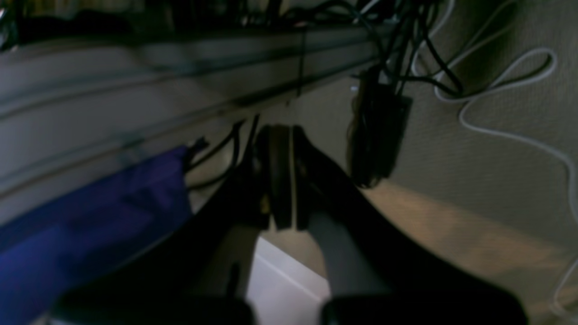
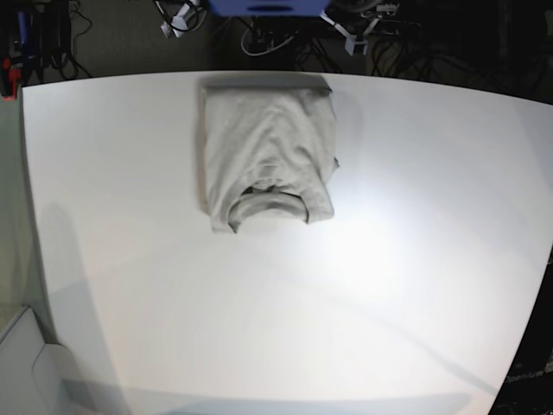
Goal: Layout the t-shirt on the table in an organized manner, then fold the t-shirt properly
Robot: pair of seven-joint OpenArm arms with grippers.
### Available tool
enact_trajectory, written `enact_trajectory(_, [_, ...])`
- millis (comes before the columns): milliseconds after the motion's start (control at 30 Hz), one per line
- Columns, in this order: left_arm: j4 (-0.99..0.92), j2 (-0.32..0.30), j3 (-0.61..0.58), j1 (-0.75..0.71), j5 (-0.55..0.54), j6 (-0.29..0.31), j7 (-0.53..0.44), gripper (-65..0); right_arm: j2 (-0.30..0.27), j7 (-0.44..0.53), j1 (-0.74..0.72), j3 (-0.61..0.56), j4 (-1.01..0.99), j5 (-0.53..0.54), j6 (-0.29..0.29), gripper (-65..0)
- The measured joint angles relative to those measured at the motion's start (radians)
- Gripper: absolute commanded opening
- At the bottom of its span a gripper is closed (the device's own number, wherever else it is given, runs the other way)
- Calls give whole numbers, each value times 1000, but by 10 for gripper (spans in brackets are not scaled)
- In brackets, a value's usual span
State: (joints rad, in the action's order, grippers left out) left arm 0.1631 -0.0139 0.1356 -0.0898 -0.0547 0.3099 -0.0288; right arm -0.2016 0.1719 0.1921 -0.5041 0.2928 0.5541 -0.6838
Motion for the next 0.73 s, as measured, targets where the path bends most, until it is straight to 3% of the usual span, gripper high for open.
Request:
enact_trajectory(67, [-52,2,0,13,-1,0,-54,-598,38,56,-16,-2,-75,0,0,-650])
enact_trajectory(233, [-69,0,0,54,2,-1,-53,-600,96,187,-37,-1,-153,3,2,-650])
enact_trajectory(267, [-71,-3,0,68,2,-2,-55,-600,103,211,-36,0,-152,3,49,-650])
enact_trajectory(333, [-70,-12,-1,90,2,-2,-55,-600,127,209,-36,0,-154,1,236,-650])
enact_trajectory(467, [-68,-34,-20,89,3,-28,-51,-600,143,211,-31,-1,-157,-7,496,-650])
enact_trajectory(533, [-74,-40,-72,77,0,-77,-46,-600,138,207,-33,-1,-158,-4,528,-650])
enact_trajectory(733, [-73,-46,-130,77,-2,-100,-47,-600,127,207,-42,-2,-157,-5,551,-650])
